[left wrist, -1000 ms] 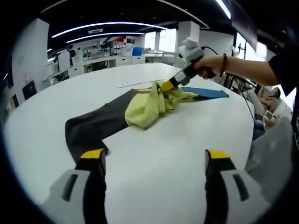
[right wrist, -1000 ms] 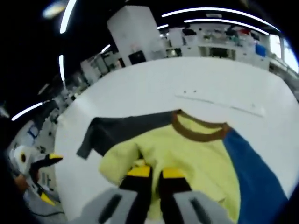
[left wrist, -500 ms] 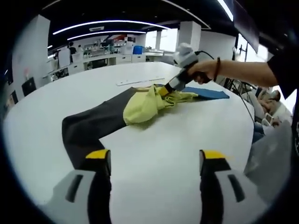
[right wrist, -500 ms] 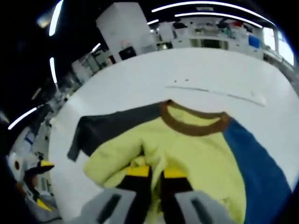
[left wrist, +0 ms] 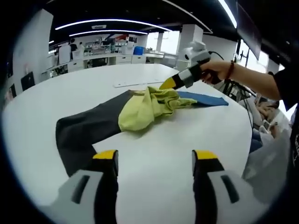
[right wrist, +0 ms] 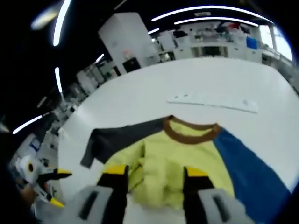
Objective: Fold the garment on the visible template until the final outline fits inside the template.
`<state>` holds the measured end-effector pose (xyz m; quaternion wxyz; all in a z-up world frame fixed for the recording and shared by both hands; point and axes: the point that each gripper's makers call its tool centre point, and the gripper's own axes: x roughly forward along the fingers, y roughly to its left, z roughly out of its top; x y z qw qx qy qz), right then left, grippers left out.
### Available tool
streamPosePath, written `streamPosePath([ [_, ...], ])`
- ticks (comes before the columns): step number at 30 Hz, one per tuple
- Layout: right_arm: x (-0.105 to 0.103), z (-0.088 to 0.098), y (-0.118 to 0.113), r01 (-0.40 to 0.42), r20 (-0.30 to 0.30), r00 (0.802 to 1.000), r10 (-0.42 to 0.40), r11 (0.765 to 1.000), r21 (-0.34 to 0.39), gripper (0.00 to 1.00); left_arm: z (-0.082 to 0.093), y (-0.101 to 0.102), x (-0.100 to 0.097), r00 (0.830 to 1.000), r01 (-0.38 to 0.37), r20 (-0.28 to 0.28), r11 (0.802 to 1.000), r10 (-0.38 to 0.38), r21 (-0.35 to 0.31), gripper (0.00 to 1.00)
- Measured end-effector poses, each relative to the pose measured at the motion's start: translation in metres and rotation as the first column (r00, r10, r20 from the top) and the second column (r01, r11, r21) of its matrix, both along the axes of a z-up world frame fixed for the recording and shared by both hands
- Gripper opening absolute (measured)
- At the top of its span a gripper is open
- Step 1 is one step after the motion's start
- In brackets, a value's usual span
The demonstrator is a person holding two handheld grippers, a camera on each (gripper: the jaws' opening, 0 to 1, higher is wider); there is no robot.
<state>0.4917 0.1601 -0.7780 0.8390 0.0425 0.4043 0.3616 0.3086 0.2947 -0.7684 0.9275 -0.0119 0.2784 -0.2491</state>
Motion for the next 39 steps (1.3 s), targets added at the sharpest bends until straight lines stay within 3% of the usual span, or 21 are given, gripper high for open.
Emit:
streamPosePath([
  [3,-0.004,0.003,-0.011,0.001,0.015,1.0,-0.001,1.0,-0.008,0.47,0.003,-0.004,0.006,1.0,0.003,0.006,1.0,-0.003,-0.012,0.58],
  [8,-0.027,0.009,-0.02,-0.002,0.041,0.999,0.003,1.0,-0.018,0.47,0.005,-0.012,0.019,1.0,0.01,0.029,1.0,-0.01,-0.017,0.54],
  [17,-0.054,-0.009,-0.016,-0.031,0.038,0.999,0.033,0.998,-0.046,0.44,0.005,-0.034,0.049,0.996,0.05,0.069,0.999,-0.049,-0.014,0.42],
  [21,-0.065,-0.017,-0.01,-0.024,0.04,0.999,0.026,0.999,-0.048,0.42,0.003,-0.042,0.063,0.993,0.06,0.101,0.998,-0.062,0.024,0.35],
  [30,-0.069,-0.033,0.002,0.024,0.053,0.998,-0.023,0.999,-0.023,0.34,-0.007,-0.066,0.088,0.99,0.086,0.113,0.996,-0.089,0.031,0.32],
  [39,-0.067,-0.047,0.008,0.109,0.038,0.993,-0.109,0.994,0.012,0.23,-0.026,-0.071,0.11,0.996,0.035,0.084,0.999,-0.037,0.02,0.22],
])
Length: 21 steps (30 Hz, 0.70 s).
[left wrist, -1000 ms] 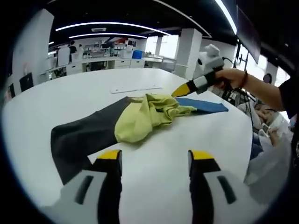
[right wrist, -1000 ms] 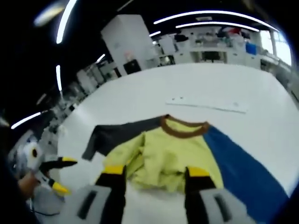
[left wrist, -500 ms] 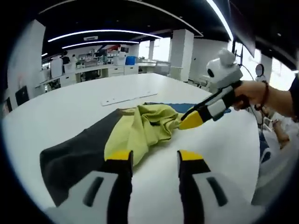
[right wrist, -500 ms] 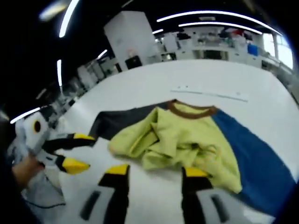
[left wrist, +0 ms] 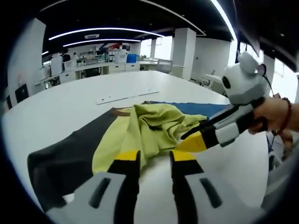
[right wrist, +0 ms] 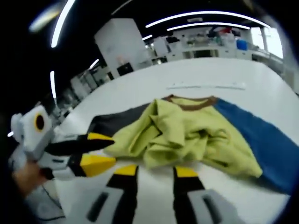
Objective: Fold the garment on the visible template until the final outline fits inside the template.
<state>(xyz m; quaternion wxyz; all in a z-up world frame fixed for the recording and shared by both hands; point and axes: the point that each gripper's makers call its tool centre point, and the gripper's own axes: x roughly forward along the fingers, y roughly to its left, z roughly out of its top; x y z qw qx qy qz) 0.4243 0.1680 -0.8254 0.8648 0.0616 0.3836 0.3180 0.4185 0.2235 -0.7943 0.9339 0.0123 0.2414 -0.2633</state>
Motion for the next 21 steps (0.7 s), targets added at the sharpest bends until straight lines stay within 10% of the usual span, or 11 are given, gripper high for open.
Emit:
streamPosePath([
  [18,0.006,-0.005,0.004,0.107,0.0,0.994,-0.107,0.993,0.051,0.06,-0.024,0.003,0.019,0.991,-0.114,-0.068,0.992,0.118,0.057,0.09],
  [21,0.008,-0.004,0.002,0.114,0.001,0.993,-0.114,0.992,0.051,0.03,-0.013,-0.006,0.018,0.997,-0.069,-0.008,0.993,0.07,0.091,0.1],
])
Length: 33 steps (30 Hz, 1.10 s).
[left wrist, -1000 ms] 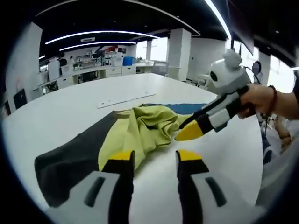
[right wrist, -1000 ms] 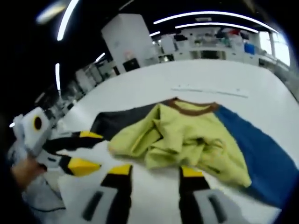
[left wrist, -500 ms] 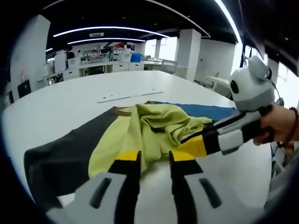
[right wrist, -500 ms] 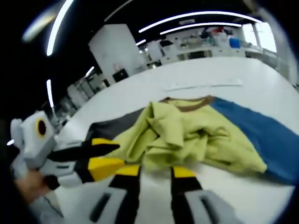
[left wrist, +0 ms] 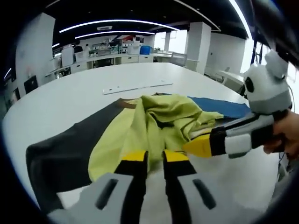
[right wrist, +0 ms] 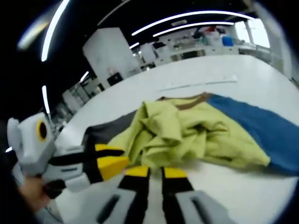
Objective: Fold the garment on the visible template until the final outline fits inside the template.
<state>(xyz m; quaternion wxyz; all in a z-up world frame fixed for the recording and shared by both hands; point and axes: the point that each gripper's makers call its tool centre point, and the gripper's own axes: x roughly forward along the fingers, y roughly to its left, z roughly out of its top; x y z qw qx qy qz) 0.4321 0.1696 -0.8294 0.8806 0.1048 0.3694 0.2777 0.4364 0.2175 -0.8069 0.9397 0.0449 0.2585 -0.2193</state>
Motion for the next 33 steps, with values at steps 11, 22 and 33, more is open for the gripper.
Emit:
streamPosePath([
  [11,0.001,0.006,-0.004,0.0,0.008,1.0,0.0,1.0,0.009,0.0,-0.015,0.003,0.003,0.999,-0.017,-0.046,0.998,0.019,0.057,0.0],
  [22,-0.003,0.023,-0.025,-0.008,0.04,0.999,0.009,1.0,-0.005,0.0,0.019,0.01,-0.006,1.0,-0.01,-0.005,1.0,0.01,0.004,0.0],
  [33,-0.014,0.056,-0.061,-0.021,0.101,0.995,0.025,0.999,-0.04,0.0,0.062,0.027,-0.029,1.0,-0.006,0.029,0.997,0.008,-0.075,0.0],
])
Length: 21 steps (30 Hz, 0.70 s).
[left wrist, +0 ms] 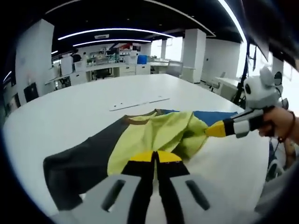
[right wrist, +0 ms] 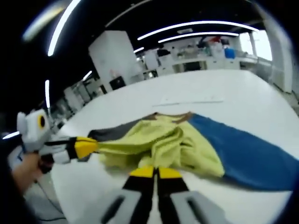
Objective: Fold the garment on the visible template until the final outline fits inside the template.
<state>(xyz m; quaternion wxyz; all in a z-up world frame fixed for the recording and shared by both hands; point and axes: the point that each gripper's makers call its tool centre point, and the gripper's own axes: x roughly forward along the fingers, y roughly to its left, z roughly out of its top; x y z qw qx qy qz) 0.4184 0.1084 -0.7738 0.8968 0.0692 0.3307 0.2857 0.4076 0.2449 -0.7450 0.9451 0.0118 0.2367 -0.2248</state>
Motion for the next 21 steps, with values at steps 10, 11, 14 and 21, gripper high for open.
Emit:
streamPosePath([
  [10,-0.021,0.019,-0.023,-0.056,0.014,0.998,0.056,0.998,-0.022,0.0,0.03,0.013,-0.028,1.0,0.005,0.021,1.0,-0.005,-0.024,0.0],
  [11,-0.023,0.02,-0.025,-0.067,0.017,0.998,0.067,0.997,-0.031,0.0,0.031,0.015,-0.031,1.0,0.005,0.02,1.0,-0.005,-0.024,0.0],
  [14,-0.037,0.024,-0.026,-0.093,0.009,0.996,0.093,0.995,-0.032,0.0,0.033,0.017,-0.041,1.0,0.006,0.01,1.0,-0.006,-0.029,0.0],
  [21,-0.061,0.028,-0.028,-0.172,0.005,0.985,0.172,0.983,-0.062,0.0,0.037,0.029,-0.065,1.0,0.002,-0.006,0.999,-0.002,-0.044,0.0],
])
